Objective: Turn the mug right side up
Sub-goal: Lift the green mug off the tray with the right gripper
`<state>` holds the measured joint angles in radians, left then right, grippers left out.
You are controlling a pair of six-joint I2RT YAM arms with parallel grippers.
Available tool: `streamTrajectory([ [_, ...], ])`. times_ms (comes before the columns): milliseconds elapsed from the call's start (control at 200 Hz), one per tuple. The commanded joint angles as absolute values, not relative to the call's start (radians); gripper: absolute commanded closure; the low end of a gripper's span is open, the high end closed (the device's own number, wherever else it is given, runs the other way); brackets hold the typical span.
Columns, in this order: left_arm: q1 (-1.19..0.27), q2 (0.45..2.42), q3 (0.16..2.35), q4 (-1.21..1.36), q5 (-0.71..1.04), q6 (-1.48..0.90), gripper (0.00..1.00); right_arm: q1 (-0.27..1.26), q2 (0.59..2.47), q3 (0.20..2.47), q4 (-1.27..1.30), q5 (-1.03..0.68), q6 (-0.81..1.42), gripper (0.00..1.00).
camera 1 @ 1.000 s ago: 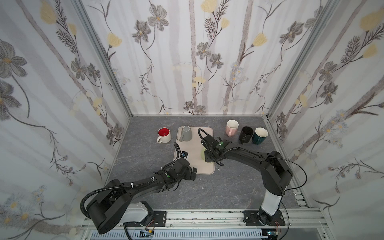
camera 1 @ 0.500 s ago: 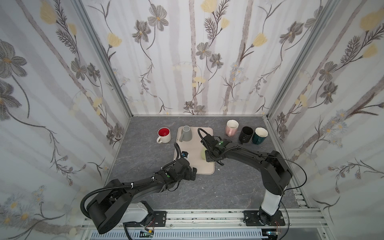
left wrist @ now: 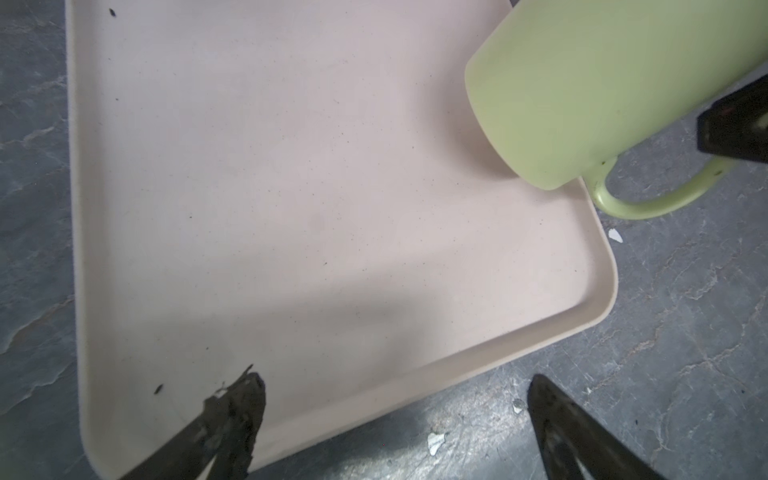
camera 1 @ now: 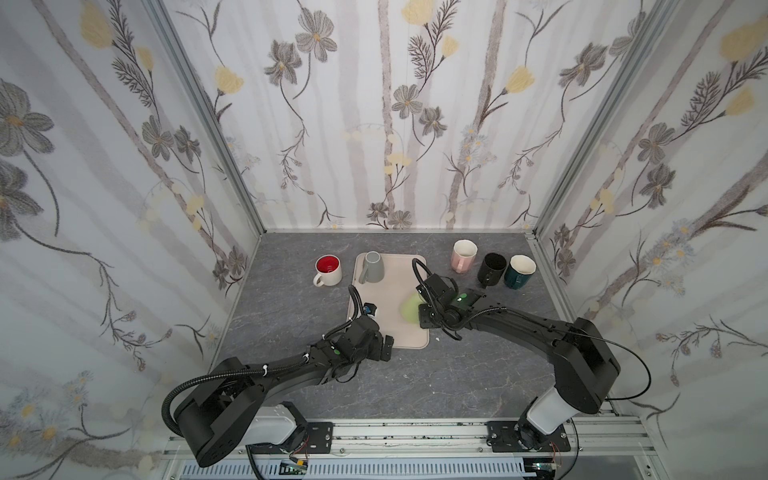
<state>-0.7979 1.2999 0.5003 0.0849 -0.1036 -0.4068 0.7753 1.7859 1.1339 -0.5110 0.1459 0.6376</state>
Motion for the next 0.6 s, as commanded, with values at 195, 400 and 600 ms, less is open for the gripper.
streamTrajectory([
  [195, -0.795, 1.264, 0.492, 0.109, -0.078, -0.426, 0.0, 0.781, 1.691, 1.045, -0.267, 0.081, 0.717, 1.0],
  [400, -0.793, 1.179, 0.475, 0.169, -0.058, -0.43, 0.0, 0.781, 1.636, 0.968, -0.134, 0.009, 0.744, 1.0],
  [600, -0.792, 1.116, 0.545, 0.127, 0.001, -0.472, 0.0, 0.779, 1.588, 0.956, -0.116, 0.005, 0.712, 1.0],
])
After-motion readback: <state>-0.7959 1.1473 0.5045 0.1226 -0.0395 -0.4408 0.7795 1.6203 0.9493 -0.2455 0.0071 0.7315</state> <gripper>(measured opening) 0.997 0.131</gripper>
